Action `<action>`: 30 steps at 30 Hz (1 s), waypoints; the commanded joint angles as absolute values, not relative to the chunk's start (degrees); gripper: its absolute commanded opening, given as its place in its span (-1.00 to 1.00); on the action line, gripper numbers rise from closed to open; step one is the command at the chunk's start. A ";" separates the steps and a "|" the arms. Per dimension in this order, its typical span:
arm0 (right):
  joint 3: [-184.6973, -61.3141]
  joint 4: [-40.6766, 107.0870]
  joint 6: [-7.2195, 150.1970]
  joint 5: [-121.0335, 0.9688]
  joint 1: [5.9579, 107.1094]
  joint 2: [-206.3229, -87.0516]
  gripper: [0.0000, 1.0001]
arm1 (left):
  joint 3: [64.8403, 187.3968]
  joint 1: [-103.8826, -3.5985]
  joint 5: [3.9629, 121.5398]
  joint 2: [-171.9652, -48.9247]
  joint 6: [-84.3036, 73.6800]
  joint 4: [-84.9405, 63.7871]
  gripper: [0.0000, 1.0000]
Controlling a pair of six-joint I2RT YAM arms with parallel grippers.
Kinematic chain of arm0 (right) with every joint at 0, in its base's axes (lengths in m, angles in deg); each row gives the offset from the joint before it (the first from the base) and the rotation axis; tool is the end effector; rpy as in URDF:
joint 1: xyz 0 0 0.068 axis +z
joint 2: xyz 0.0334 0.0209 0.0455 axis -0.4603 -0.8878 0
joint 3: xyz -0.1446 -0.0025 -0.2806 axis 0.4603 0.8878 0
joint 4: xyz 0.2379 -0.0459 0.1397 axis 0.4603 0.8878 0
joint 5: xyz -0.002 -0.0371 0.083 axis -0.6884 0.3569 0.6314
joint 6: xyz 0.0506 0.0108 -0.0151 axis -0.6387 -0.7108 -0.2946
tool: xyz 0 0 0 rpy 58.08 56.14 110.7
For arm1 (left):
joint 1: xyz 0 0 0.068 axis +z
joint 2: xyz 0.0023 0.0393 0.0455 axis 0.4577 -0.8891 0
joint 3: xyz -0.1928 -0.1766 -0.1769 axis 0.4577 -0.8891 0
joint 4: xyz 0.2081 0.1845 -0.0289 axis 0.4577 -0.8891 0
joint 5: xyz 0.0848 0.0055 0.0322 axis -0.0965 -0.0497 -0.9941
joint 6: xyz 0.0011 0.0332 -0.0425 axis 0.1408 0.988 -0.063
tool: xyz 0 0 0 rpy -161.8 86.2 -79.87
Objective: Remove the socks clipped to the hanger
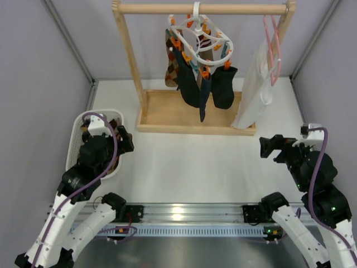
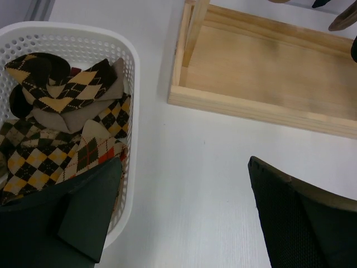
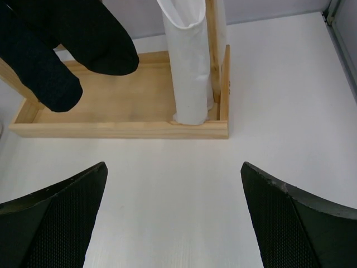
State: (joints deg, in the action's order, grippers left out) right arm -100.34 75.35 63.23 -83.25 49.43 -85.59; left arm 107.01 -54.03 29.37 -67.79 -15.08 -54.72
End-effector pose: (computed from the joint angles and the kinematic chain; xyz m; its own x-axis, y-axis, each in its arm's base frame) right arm 0.0279 0.0010 0.3947 -0.1818 0.1967 -0.9635 -0.0710 0.9746 0.2124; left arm 0.0841 -0.0255 0.3888 -0.3282 -0.2035 -0.9224 -0.0681 0.9791 -0.1918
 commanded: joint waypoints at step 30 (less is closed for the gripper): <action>-96.76 27.17 66.00 -71.71 63.61 -124.92 0.92 | 105.01 -53.61 32.08 -69.40 -17.82 -51.44 0.97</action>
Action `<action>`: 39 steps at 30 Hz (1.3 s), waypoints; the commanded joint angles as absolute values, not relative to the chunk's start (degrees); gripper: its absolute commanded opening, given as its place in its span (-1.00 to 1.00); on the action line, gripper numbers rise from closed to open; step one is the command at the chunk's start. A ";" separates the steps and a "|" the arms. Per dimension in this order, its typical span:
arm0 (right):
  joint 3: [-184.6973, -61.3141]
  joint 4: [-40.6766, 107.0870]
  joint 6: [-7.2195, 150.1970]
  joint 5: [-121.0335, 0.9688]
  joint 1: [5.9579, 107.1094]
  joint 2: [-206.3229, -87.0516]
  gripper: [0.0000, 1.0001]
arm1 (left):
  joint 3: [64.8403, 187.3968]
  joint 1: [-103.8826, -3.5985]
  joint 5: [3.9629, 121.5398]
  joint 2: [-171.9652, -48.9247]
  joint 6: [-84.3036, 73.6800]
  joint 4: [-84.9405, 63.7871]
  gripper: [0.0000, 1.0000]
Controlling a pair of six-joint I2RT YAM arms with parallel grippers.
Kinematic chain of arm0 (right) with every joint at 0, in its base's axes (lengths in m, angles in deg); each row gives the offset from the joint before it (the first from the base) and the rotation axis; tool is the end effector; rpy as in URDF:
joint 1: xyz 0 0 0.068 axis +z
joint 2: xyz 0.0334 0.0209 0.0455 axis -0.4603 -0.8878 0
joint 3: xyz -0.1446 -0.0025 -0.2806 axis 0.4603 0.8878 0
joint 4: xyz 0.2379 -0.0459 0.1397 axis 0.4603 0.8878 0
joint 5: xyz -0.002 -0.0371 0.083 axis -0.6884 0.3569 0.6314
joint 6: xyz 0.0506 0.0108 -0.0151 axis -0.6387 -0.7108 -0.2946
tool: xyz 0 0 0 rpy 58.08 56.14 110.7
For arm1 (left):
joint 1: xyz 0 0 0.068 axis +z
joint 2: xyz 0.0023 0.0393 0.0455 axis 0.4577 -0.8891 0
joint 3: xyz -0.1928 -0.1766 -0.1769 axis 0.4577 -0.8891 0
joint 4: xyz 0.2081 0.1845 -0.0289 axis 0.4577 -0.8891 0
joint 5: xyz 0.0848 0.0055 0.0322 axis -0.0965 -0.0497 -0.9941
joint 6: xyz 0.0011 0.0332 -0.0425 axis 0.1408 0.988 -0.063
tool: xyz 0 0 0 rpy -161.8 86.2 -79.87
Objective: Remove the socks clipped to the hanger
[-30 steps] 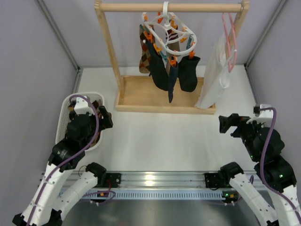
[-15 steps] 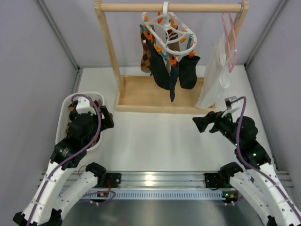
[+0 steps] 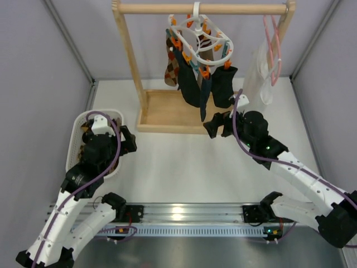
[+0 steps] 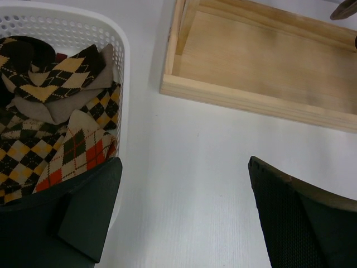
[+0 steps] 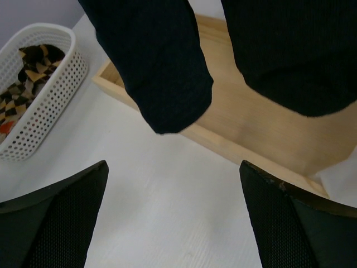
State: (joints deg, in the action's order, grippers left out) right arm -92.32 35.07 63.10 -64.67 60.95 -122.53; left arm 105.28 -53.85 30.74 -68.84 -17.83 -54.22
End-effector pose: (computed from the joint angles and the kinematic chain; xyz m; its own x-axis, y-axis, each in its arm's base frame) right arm 0.1898 0.1281 0.3482 -0.3563 0.0780 -0.9311 -0.5187 0.8123 0.2666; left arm 0.0916 -0.0299 0.3783 -0.3651 -0.2350 -0.9008 -0.0746 0.9719 -0.2234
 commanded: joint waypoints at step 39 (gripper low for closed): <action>-98.35 18.99 64.42 -83.06 71.35 -131.97 -1.00 | 116.60 -53.61 44.11 -77.11 -24.74 -51.35 0.97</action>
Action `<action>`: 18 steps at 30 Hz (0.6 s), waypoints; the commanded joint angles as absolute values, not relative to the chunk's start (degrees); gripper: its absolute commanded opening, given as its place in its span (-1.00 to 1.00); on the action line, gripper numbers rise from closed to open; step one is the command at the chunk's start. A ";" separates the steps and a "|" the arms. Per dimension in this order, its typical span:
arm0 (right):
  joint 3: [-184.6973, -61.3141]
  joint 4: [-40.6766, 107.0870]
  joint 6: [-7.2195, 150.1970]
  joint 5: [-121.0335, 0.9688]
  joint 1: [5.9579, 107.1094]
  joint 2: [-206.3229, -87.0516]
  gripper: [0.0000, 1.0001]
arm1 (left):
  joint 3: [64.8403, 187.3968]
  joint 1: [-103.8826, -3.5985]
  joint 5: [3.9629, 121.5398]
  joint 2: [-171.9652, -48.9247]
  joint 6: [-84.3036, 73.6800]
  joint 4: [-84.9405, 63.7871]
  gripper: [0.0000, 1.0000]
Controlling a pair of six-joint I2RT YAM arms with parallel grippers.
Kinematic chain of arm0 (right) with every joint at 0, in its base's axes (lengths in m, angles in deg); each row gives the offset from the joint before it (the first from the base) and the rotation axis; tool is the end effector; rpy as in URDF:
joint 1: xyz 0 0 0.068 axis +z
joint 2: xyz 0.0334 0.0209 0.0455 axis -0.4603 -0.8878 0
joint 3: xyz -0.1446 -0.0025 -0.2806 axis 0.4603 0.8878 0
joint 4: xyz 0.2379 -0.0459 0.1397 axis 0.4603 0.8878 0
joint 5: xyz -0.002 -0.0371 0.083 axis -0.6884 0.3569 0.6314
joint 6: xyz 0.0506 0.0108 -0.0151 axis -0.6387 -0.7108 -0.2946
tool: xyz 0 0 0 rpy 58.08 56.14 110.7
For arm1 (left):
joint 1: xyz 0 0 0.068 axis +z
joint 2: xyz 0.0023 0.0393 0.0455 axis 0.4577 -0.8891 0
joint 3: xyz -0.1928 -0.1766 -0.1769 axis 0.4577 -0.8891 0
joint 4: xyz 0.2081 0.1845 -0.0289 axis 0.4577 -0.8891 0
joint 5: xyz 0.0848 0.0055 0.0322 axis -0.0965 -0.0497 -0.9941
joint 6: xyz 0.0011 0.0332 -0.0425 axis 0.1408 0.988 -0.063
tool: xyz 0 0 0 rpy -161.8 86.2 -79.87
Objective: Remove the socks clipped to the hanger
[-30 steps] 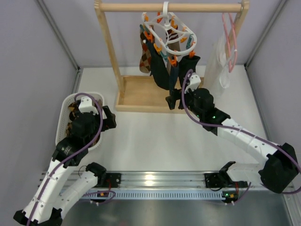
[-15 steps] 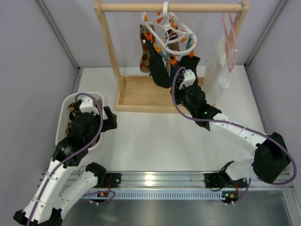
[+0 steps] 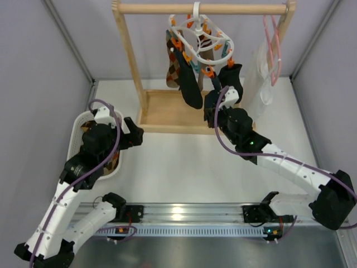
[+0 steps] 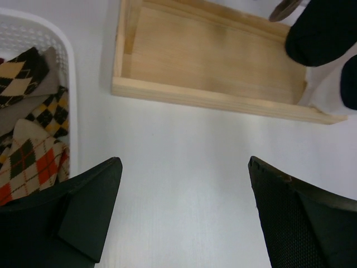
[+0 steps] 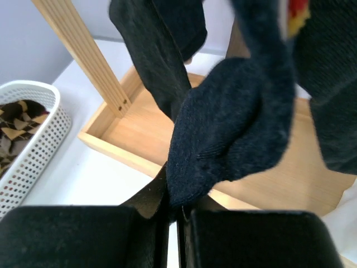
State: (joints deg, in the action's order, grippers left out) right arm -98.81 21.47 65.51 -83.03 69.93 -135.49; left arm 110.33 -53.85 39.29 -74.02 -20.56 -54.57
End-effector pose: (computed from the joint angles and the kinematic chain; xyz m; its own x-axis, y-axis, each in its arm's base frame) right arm 0.2210 0.1899 0.3623 -0.1928 0.1129 -0.9747 -0.4260 0.8852 0.1868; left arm 0.1055 -0.0424 0.3986 -0.4295 -0.2719 -0.8612 0.0281 0.9491 -0.3137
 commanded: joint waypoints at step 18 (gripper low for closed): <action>-97.64 23.38 60.55 -84.98 77.06 -128.18 -1.00 | 161.60 -71.52 32.38 -110.43 -26.08 -51.62 0.97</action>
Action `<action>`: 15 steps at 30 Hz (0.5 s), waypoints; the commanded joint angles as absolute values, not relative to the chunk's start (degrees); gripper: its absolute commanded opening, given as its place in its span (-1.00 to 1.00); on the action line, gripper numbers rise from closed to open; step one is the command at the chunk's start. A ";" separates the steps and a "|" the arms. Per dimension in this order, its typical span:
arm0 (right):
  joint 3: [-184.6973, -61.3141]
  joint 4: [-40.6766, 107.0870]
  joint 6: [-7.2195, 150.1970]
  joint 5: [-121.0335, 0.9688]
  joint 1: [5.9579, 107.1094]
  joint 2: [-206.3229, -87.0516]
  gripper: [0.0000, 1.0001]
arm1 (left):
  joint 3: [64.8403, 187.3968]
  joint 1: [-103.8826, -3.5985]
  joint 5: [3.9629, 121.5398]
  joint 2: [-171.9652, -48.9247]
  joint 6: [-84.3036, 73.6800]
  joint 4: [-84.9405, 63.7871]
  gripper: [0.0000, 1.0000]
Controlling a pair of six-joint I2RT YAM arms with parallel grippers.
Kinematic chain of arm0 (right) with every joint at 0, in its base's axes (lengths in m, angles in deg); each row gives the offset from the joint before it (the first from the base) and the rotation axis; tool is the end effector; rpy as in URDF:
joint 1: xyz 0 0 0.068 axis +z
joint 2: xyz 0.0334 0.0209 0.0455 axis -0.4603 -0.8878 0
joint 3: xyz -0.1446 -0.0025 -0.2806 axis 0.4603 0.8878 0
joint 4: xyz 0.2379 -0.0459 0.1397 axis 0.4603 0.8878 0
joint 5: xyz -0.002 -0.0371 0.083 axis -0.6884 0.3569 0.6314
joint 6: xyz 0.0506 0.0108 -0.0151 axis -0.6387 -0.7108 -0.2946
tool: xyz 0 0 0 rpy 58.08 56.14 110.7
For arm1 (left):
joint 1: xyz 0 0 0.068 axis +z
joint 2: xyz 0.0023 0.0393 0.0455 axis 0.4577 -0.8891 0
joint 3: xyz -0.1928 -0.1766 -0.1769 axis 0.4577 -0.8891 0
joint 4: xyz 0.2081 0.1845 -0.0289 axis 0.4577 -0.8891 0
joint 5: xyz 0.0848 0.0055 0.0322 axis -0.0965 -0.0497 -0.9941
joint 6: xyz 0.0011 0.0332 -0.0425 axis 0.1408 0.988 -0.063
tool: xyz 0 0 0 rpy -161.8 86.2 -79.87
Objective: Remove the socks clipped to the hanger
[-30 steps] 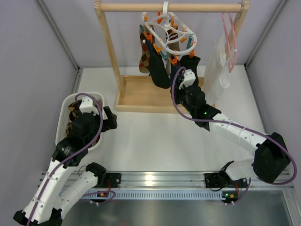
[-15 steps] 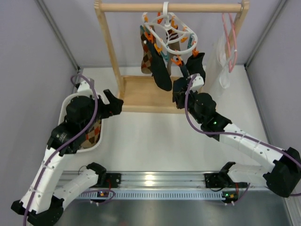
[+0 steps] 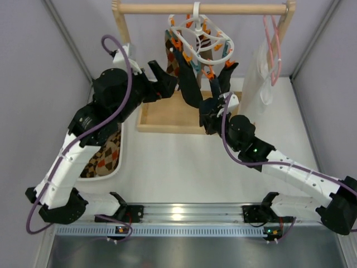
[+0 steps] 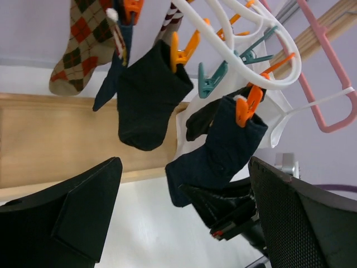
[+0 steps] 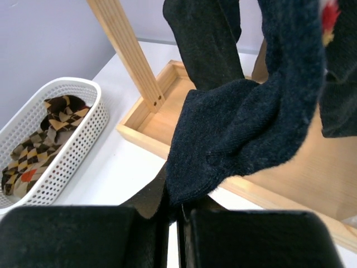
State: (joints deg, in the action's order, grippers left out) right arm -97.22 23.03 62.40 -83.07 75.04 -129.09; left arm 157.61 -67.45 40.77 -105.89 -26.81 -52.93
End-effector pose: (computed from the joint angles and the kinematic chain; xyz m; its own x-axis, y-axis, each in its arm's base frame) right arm 0.1832 0.1869 0.3775 -0.1921 0.1814 -0.9645 -0.5003 0.8274 0.2553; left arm 0.1706 -0.1332 0.5841 -0.3271 -0.4178 -0.8476 0.3210 0.7945 -0.5154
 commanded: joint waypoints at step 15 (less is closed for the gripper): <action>-98.26 23.56 57.74 -93.16 83.92 -129.86 -1.00 | 184.46 -86.57 6.52 -133.02 -17.04 -51.62 0.97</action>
State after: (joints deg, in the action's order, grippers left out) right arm -97.22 25.39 58.75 -90.55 81.89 -129.92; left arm 180.36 -86.35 15.31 -130.19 -21.44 -53.19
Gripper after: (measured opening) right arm 0.004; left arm 0.984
